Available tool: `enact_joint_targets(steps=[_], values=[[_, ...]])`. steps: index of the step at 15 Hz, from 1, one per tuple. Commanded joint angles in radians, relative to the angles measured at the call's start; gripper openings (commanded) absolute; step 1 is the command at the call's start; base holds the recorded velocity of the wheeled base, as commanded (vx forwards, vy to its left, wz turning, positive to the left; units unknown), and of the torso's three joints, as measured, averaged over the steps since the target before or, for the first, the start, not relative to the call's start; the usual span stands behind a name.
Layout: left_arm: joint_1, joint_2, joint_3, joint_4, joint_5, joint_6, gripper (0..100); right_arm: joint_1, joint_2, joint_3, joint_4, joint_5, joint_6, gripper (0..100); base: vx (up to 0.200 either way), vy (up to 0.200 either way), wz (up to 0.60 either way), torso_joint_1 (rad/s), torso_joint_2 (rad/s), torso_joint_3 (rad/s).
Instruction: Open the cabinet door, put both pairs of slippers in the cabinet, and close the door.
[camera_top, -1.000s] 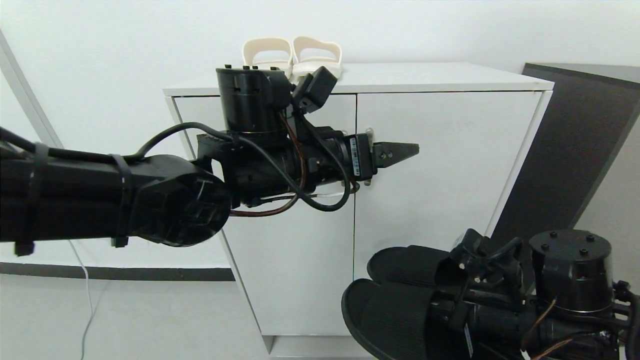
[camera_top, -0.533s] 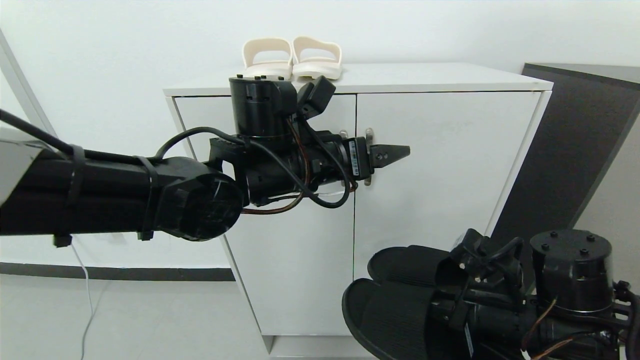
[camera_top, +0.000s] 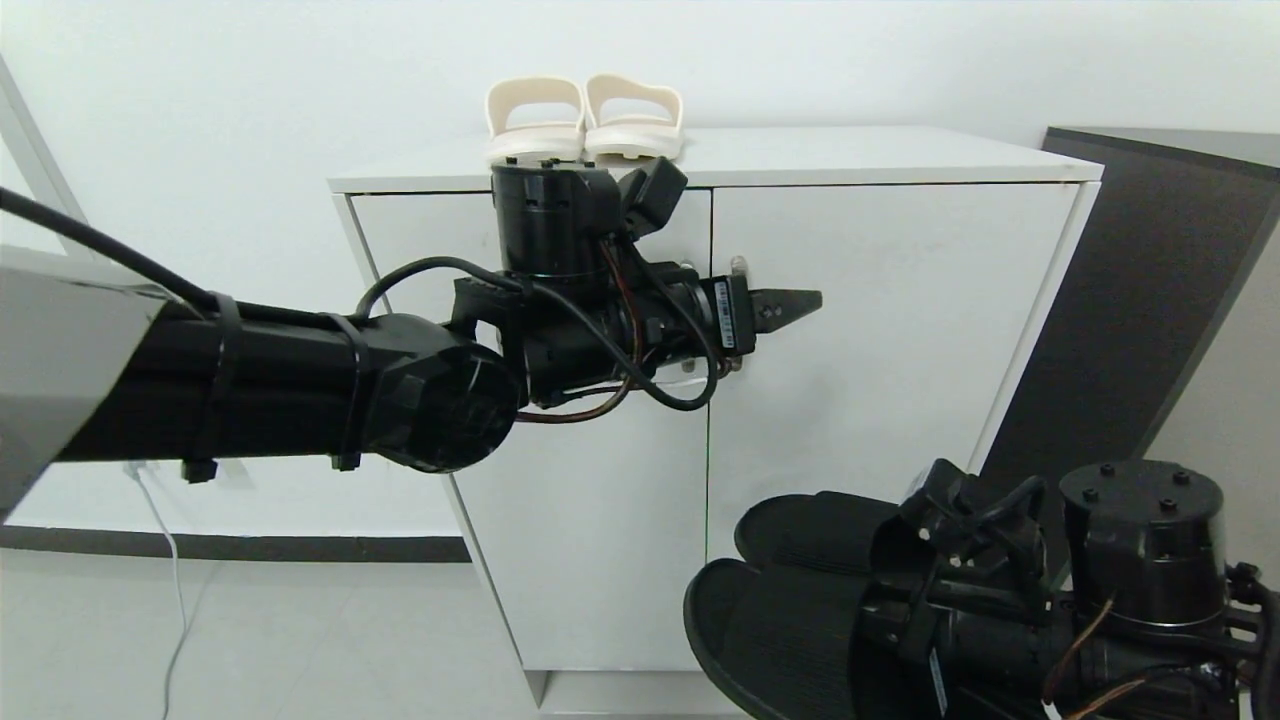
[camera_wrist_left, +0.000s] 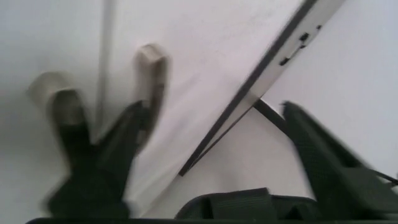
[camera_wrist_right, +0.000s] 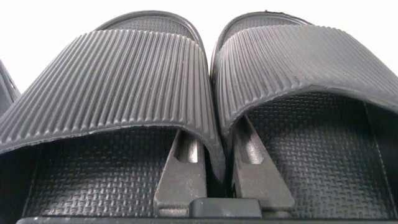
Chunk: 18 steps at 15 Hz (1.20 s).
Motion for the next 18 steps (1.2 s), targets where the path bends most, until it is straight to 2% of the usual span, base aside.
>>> enact_joint_targets(steps=[1,5,8,11,18], values=[[-0.001,-0.009,0.017,0.007,-0.004,0.001,0,0.003,0.0,0.012,-0.001,0.0,-0.004,0,0.0,0.0,0.0,0.0,0.0,0.0],[-0.002,-0.062,0.084,0.007,-0.01,-0.001,0,0.004,-0.024,0.047,-0.011,0.029,-0.019,0,0.0,0.0,0.0,0.0,0.0,0.0],[-0.027,-0.114,0.144,0.004,-0.012,-0.001,0,0.006,-0.046,0.069,-0.016,0.057,-0.021,0,0.0,0.0,0.0,0.0,0.0,0.0],[-0.045,-0.15,0.17,0.004,-0.012,-0.001,0,0.006,-0.044,0.075,-0.016,0.057,-0.033,0,0.0,0.0,0.0,0.0,0.0,0.0],[-0.027,-0.18,0.199,0.002,-0.007,-0.001,0,0.006,-0.056,0.081,-0.016,0.057,-0.039,0,0.0,0.0,0.0,0.0,0.0,0.0]])
